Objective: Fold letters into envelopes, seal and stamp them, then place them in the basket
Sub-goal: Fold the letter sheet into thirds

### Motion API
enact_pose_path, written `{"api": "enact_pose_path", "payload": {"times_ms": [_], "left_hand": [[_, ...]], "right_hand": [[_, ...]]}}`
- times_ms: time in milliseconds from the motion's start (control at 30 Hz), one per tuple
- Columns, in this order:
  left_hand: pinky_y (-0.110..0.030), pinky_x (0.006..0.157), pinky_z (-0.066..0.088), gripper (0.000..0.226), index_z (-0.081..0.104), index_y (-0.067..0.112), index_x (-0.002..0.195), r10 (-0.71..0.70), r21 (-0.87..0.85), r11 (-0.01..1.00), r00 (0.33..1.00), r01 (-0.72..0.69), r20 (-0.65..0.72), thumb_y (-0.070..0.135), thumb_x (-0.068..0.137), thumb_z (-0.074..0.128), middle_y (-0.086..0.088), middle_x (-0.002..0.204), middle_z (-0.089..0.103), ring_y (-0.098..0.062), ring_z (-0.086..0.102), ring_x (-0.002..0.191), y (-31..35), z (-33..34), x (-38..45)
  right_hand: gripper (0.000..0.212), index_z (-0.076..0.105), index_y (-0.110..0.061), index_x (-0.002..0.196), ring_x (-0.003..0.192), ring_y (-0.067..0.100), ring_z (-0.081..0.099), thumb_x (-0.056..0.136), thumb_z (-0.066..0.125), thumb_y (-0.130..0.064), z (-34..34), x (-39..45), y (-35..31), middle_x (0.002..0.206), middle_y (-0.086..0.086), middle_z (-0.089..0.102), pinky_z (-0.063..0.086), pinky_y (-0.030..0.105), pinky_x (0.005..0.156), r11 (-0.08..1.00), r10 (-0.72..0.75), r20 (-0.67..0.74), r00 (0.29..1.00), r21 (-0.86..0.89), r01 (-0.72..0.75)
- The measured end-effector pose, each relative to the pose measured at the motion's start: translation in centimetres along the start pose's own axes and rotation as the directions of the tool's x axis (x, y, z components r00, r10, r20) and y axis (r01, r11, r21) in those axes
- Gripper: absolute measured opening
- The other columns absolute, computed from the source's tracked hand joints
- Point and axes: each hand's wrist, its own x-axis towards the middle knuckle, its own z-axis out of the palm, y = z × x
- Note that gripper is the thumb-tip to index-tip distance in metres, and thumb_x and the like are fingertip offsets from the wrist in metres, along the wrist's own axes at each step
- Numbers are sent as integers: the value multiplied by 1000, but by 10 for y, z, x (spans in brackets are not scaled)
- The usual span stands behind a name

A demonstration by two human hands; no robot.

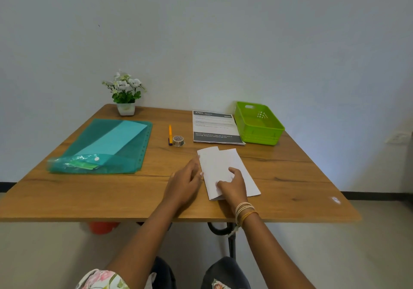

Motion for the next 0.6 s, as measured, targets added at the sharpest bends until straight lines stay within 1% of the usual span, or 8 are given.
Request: {"api": "enact_pose_path", "payload": {"times_ms": [67,100,133,233,367,433,500,600], "left_hand": [[-41,103,38,51,32,37,146,38,103,994,999,-40,18,38,97,48,7,142,49,-12,46,126,1,0,1],[-43,108,32,51,33,38,146,59,147,987,998,-64,39,39,98,47,9,148,43,-12,41,133,2,0,2],[-45,113,26,50,32,39,146,78,190,978,994,-91,73,41,98,45,11,151,37,-11,35,138,3,0,3],[-43,118,12,47,35,37,146,107,300,940,977,-160,186,44,99,40,13,155,30,-7,23,144,2,4,4],[-42,118,8,48,38,35,145,105,367,913,973,-177,207,47,99,40,13,155,29,-7,21,144,2,5,3],[-42,118,8,47,39,34,145,102,378,909,973,-175,205,46,99,40,13,155,29,-6,21,144,-1,4,1],[-42,119,9,45,39,34,144,103,370,913,974,-174,203,41,100,39,13,155,30,-5,21,144,-1,3,1],[-41,119,9,43,40,35,144,112,357,917,973,-179,200,37,101,37,14,155,30,-5,21,144,2,4,3]], "right_hand": [[48,36,-15,142,131,25,43,96,51,-10,-3,1,0,149,7,39,49,24,87,996,-53,5,999,-75,53],[45,38,-13,141,133,25,42,98,48,-12,-3,1,0,149,8,40,45,29,98,990,-77,6,997,-116,77],[44,38,-12,142,133,25,42,99,47,-14,-3,1,0,149,8,41,41,31,104,982,-98,10,995,-164,98],[49,36,-12,144,132,25,45,97,50,-19,-1,-2,1,147,8,42,40,31,104,917,-157,11,988,-370,150],[51,38,-14,140,123,25,45,93,53,-27,2,-7,9,139,10,43,42,33,99,655,-333,-44,942,-729,198],[45,45,-14,136,127,24,41,95,49,-30,7,-10,13,141,9,41,39,34,102,597,-391,8,920,-759,260],[47,47,-13,136,131,22,38,95,48,-37,10,-13,15,145,8,38,37,33,106,658,-358,91,929,-681,320],[66,34,-11,145,141,23,28,92,49,-48,8,-13,16,154,8,28,28,34,115,706,-273,201,941,-622,338]]}}
